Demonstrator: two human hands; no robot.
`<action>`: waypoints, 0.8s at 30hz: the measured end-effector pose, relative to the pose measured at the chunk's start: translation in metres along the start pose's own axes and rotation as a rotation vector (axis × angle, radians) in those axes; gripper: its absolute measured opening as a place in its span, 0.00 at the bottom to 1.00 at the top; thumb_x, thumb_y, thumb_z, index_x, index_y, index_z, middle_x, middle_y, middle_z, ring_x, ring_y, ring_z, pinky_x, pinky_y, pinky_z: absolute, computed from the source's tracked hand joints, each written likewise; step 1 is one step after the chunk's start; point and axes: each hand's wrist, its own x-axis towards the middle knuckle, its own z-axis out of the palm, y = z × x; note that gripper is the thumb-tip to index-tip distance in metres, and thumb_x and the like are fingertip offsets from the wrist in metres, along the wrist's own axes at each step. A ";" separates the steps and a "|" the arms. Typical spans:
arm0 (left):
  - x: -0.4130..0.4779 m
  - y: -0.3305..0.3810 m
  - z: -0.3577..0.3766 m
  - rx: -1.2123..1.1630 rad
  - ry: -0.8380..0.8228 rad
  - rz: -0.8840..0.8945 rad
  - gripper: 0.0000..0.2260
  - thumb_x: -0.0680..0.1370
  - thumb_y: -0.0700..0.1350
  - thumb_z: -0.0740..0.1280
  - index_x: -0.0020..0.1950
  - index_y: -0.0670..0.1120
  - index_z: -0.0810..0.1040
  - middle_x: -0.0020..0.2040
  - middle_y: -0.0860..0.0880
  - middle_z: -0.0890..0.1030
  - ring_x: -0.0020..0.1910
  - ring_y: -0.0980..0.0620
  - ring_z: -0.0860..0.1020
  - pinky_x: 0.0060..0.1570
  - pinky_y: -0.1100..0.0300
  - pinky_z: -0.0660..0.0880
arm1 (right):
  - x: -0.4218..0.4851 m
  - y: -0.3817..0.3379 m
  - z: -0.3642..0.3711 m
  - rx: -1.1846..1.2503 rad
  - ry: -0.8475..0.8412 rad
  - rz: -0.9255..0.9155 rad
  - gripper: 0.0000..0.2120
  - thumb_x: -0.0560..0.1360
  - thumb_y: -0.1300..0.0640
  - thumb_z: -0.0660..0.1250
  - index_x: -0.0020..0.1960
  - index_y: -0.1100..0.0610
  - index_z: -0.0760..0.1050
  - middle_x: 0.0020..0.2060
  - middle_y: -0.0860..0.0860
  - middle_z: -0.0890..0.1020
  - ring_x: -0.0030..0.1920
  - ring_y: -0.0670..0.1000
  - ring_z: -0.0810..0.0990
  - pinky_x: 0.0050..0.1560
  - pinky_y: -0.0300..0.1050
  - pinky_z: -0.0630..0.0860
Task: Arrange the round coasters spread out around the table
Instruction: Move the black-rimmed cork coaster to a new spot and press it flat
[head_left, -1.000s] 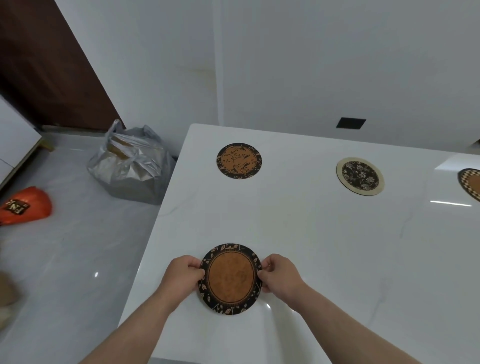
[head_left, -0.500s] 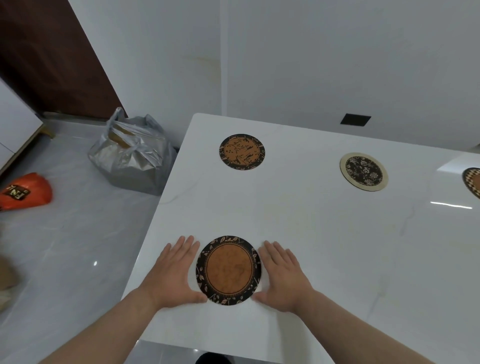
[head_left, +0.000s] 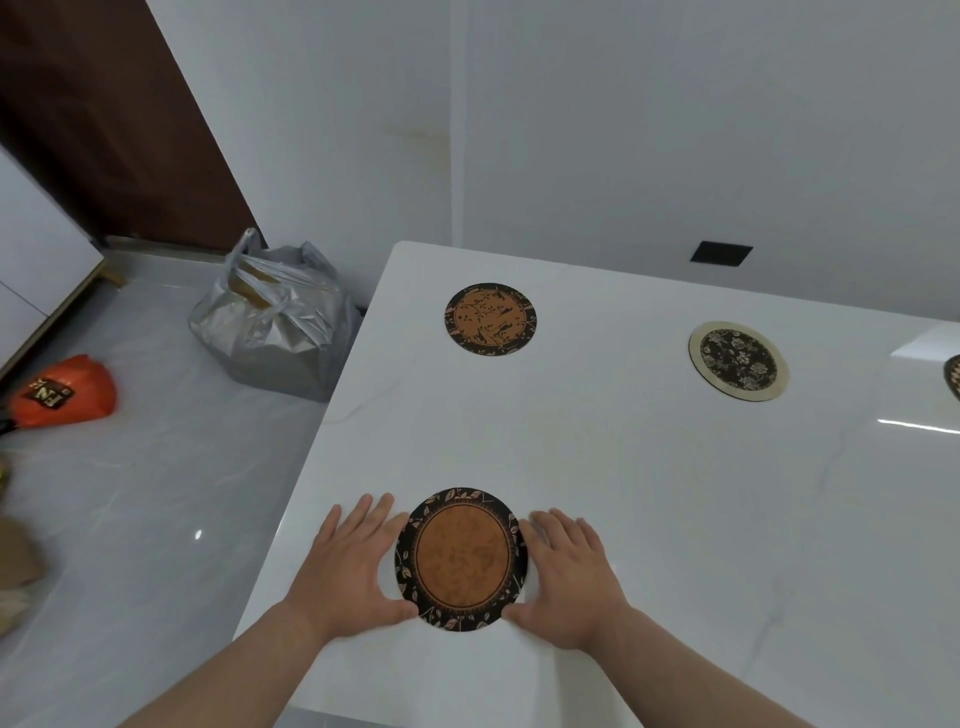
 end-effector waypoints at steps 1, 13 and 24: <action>0.000 0.001 0.000 0.001 0.002 -0.003 0.49 0.61 0.77 0.59 0.78 0.58 0.50 0.79 0.55 0.44 0.76 0.54 0.38 0.74 0.50 0.35 | 0.000 0.001 -0.001 0.004 0.005 -0.002 0.49 0.62 0.26 0.57 0.77 0.49 0.52 0.76 0.49 0.58 0.77 0.53 0.51 0.74 0.53 0.40; 0.005 0.005 -0.001 -0.001 -0.024 -0.048 0.48 0.62 0.77 0.57 0.77 0.60 0.45 0.76 0.57 0.38 0.76 0.54 0.36 0.74 0.49 0.34 | 0.003 0.005 -0.005 0.014 0.044 -0.018 0.46 0.63 0.28 0.58 0.75 0.50 0.58 0.71 0.46 0.65 0.73 0.52 0.59 0.73 0.51 0.49; 0.010 0.005 -0.006 -0.166 -0.064 -0.050 0.49 0.63 0.71 0.65 0.78 0.57 0.48 0.79 0.54 0.44 0.76 0.54 0.37 0.72 0.51 0.32 | 0.005 0.005 -0.008 0.026 0.036 -0.025 0.45 0.64 0.27 0.58 0.75 0.48 0.57 0.68 0.46 0.67 0.70 0.52 0.63 0.71 0.51 0.54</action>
